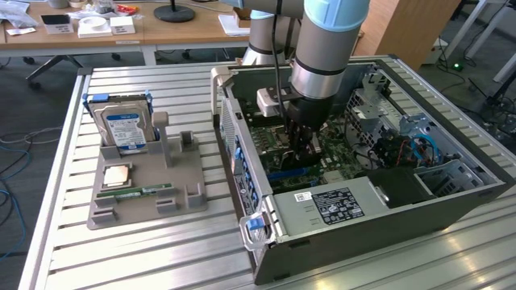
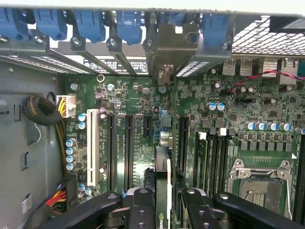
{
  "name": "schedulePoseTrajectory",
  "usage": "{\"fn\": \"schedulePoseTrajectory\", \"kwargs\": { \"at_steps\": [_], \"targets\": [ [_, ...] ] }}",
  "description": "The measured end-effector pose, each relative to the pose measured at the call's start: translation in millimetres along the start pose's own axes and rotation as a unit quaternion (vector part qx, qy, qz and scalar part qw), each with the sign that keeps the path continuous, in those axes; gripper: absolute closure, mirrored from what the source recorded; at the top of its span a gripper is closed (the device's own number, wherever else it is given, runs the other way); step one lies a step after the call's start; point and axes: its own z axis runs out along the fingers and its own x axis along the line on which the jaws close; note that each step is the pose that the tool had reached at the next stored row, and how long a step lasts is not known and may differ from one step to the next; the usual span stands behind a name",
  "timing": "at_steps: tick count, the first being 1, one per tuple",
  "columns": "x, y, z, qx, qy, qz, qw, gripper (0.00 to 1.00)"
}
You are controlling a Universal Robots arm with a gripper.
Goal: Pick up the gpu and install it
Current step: 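Insert the gpu into the slot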
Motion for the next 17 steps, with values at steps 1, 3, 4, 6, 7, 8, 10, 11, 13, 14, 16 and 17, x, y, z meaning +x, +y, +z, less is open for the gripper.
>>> {"fn": "schedulePoseTrajectory", "kwargs": {
  "at_steps": [1, 3, 4, 6, 7, 8, 10, 11, 13, 14, 16, 17],
  "targets": [
    [0.0, 0.0, 0.0, 0.0, 0.0, 0.0, 1.0, 0.74],
    [0.0, 0.0, -0.2, -0.0001, 0.0001, 0.0, 1.0, 0.74],
    [0.0, 0.0, -0.1, -0.0001, 0.0001, 0.0, 1.0, 0.74],
    [0.0, 0.2, -0.2, -0.0001, 0.0002, 0.0, 1.0, 0.74],
    [0.0, 0.3, -0.2, -0.0001, 0.0002, 0.0, 1.0, 0.74],
    [0.0, 0.4, -0.2, -0.0001, 0.0001, 0.0, 1.0, 0.74],
    [0.0, 0.4, -0.1, -0.0001, 0.0001, 0.0, 1.0, 0.74],
    [0.1, 0.4, -0.1, -0.0001, 0.0002, 0.0, 1.0, 0.74],
    [0.1, 0.4, 0.3, -0.0001, 0.0002, 0.0, 1.0, 0.74],
    [0.0, 0.4, 0.7, -0.0001, 0.0001, 0.0, 1.0, 0.74],
    [0.0, 0.4, 1.5, -0.0001, 0.0001, 0.0, 1.0, 0.74],
    [0.1, 0.5, 1.8, -0.0001, 0.0002, 0.0, 1.0, 0.74]
  ]
}}
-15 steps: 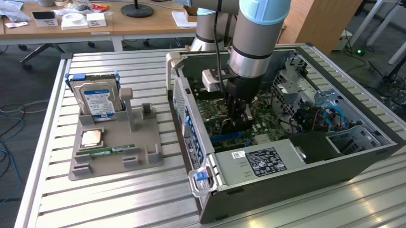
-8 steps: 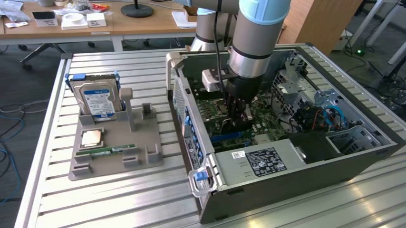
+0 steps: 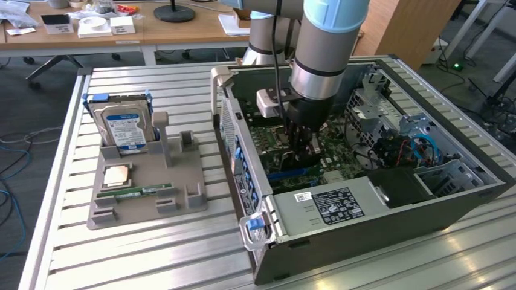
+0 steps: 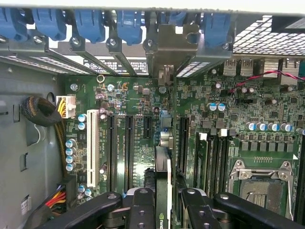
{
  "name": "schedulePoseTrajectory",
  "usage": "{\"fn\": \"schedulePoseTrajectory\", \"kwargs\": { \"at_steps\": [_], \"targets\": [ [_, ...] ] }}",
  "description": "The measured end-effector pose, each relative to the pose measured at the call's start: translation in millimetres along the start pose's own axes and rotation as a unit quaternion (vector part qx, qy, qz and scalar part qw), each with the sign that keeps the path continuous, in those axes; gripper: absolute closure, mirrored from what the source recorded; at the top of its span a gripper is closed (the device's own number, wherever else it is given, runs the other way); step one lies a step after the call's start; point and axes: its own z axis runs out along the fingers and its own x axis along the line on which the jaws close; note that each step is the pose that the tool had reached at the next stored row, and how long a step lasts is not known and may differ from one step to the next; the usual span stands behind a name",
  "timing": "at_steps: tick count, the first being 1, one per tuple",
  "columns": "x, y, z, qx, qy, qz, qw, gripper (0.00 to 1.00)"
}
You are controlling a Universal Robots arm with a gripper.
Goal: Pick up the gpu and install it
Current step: 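Insert the gpu into the slot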
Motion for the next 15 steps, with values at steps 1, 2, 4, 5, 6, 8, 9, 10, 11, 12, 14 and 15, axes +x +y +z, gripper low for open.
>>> {"fn": "schedulePoseTrajectory", "kwargs": {
  "at_steps": [1, 2, 4, 5, 6, 8, 9, 10, 11, 12, 14, 15],
  "targets": [
    [0.0, 0.0, 0.2, 0.0, 0.0, 0.0, 1.0, 0.74],
    [0.0, 0.0, 0.2, 0.0, 0.0001, 0.0, 1.0, 0.74],
    [0.0, 0.0, 0.3, 0.0, 0.0, 0.0, 1.0, 0.74],
    [0.0, 0.0, 0.3, 0.0, 0.0, 0.0, 1.0, 0.74],
    [0.0, 0.0, 0.3, 0.0, 0.0, 0.0, 1.0, 0.74],
    [0.0, 0.0, 0.3, 0.0, 0.0, 0.0, 1.0, 0.74],
    [0.0, 0.0, 0.3, 0.0, 0.0, 0.0, 1.0, 0.74],
    [0.0, 0.0, 0.3, 0.0, -0.0001, 0.0, 1.0, 0.74],
    [0.0, 0.0, 0.3, 0.0, -0.0001, 0.0, 1.0, 0.74],
    [0.0, 0.0, 0.3, 0.0, -0.0001, 0.0, 1.0, 0.74],
    [0.0, 0.0, 0.3, 0.0001, 0.0, 0.001, 1.0, 0.74],
    [0.0, 0.0, 0.3, 0.0001, 0.0, 0.002, 1.0, 0.74]
  ]
}}
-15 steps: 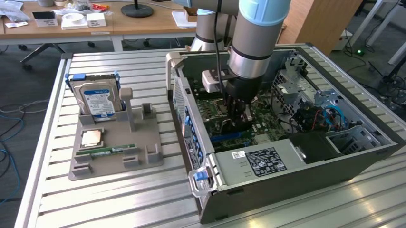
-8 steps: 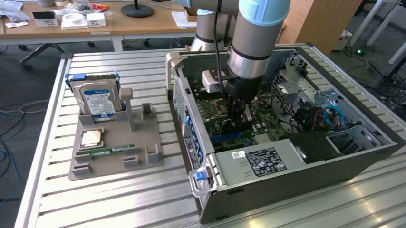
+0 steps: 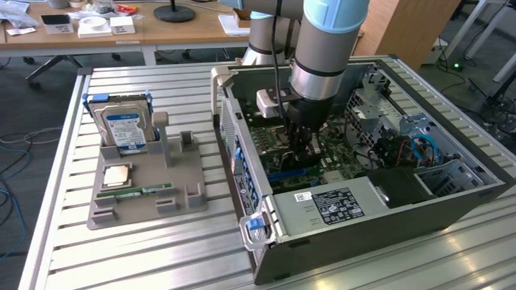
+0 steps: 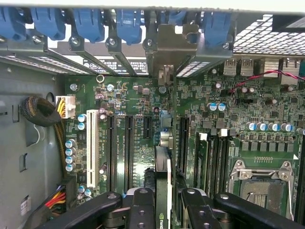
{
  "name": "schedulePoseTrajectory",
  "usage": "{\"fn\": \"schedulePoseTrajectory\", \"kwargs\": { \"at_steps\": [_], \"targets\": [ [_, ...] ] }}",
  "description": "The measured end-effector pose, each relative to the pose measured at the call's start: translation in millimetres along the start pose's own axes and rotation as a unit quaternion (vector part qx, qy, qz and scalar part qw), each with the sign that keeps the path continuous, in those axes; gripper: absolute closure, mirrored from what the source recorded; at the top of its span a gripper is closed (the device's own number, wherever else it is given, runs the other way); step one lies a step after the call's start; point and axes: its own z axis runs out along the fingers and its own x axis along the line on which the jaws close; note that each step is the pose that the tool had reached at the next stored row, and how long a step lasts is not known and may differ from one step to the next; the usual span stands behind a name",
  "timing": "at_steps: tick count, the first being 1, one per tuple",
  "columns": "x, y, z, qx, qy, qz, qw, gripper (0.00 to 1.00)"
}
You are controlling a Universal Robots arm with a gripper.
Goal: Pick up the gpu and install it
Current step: 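Insert the gpu into the slot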
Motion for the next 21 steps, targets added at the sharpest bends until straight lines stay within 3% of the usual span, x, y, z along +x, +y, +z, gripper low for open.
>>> {"fn": "schedulePoseTrajectory", "kwargs": {
  "at_steps": [6, 21],
  "targets": [
    [0.1, 0.0, 0.0, 0.0, 0.0006, 0.018, 0.9998, 0.74],
    [0.1, 0.1, 3.0, 0.0001, 0.0006, 0.019, 0.9998, 0.74]
  ]
}}
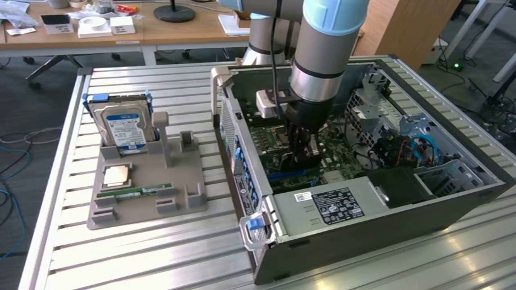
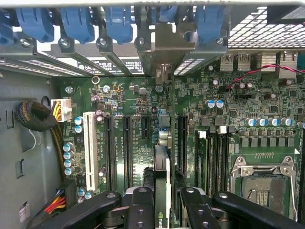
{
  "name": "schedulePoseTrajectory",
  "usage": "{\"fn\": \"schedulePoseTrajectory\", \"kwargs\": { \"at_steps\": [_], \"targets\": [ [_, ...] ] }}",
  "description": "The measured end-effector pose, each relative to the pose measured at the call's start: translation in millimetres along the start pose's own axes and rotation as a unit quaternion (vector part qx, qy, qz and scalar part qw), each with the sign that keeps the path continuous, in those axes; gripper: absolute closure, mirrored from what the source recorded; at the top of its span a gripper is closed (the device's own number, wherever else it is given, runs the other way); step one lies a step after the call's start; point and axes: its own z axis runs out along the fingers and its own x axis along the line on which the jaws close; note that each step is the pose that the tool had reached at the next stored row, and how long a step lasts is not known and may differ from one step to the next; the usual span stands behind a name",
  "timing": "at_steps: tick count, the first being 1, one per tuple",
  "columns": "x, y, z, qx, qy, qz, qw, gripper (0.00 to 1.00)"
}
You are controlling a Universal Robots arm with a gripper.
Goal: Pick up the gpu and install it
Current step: 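Insert the gpu into the slot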
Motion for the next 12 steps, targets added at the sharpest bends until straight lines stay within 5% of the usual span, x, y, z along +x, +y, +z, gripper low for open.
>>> {"fn": "schedulePoseTrajectory", "kwargs": {
  "at_steps": [12],
  "targets": [
    [0.0, 0.1, 2.7, 0.0, 0.0001, 0.0, 1.0, 0.74]
  ]
}}
